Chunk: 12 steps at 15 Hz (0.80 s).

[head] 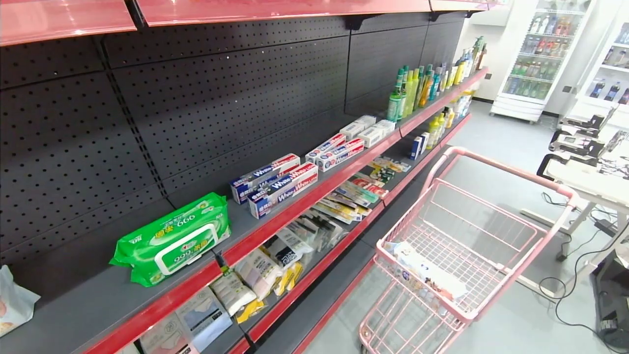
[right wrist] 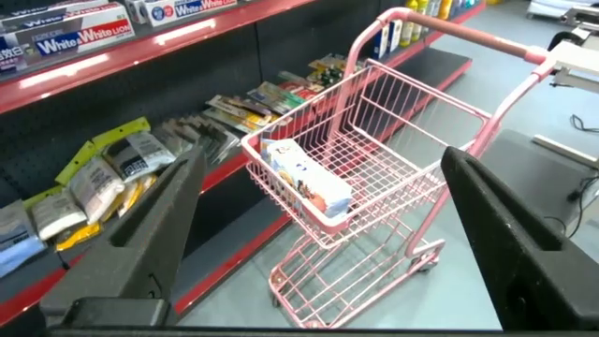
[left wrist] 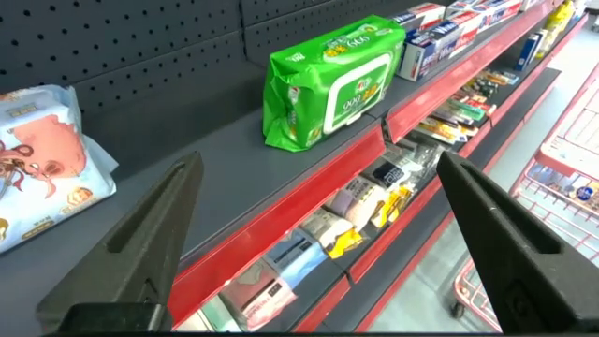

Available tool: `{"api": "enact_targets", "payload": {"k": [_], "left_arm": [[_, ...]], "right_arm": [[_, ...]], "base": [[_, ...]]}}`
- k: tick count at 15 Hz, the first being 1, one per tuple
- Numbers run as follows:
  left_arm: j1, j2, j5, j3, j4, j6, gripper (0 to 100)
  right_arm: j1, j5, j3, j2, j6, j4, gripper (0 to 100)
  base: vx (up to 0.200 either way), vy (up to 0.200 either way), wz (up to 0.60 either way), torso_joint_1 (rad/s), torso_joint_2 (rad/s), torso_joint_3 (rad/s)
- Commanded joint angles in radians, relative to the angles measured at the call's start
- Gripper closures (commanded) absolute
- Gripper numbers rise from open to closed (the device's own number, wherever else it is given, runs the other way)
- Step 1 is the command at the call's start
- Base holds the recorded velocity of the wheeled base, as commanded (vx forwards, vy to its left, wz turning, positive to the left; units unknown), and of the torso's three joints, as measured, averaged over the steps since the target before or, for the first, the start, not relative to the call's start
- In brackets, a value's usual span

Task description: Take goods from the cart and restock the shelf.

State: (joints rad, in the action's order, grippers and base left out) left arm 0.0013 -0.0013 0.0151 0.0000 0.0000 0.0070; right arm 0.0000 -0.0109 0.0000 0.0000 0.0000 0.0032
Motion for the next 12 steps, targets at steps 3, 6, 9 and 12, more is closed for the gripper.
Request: {"api": "enact_targets", "payload": {"k": [3, 6, 9, 12], "left_arm": [[0.0, 0.001, -0.001, 0.0, 0.0, 0.001, 0], [0.0, 0.001, -0.001, 0.0, 0.0, 0.001, 0], [0.0, 0.001, 0.0, 0.0, 0.0, -0.002, 0], [0.0, 0.001, 0.0, 0.0, 0.0, 0.002, 0]], "right_arm": [[0.002, 0.014, 0.0, 0.005, -0.003, -0.002, 0], [0.002, 0.014, 0.0, 0.002, -0.002, -0.002, 0], [0.0, 0.015, 0.0, 0.002, 0.002, -0.002, 0], [-0.002, 0.015, -0.005, 0.0, 0.012, -0.003, 0]], "base": [[0.0, 0.0, 0.0, 0.0, 0.0, 0.0], [0.0, 0.0, 0.0, 0.0, 0.0, 0.0], [0.0, 0.0, 0.0, 0.0, 0.0, 0.0], [0.0, 0.0, 0.0, 0.0, 0.0, 0.0]]}}
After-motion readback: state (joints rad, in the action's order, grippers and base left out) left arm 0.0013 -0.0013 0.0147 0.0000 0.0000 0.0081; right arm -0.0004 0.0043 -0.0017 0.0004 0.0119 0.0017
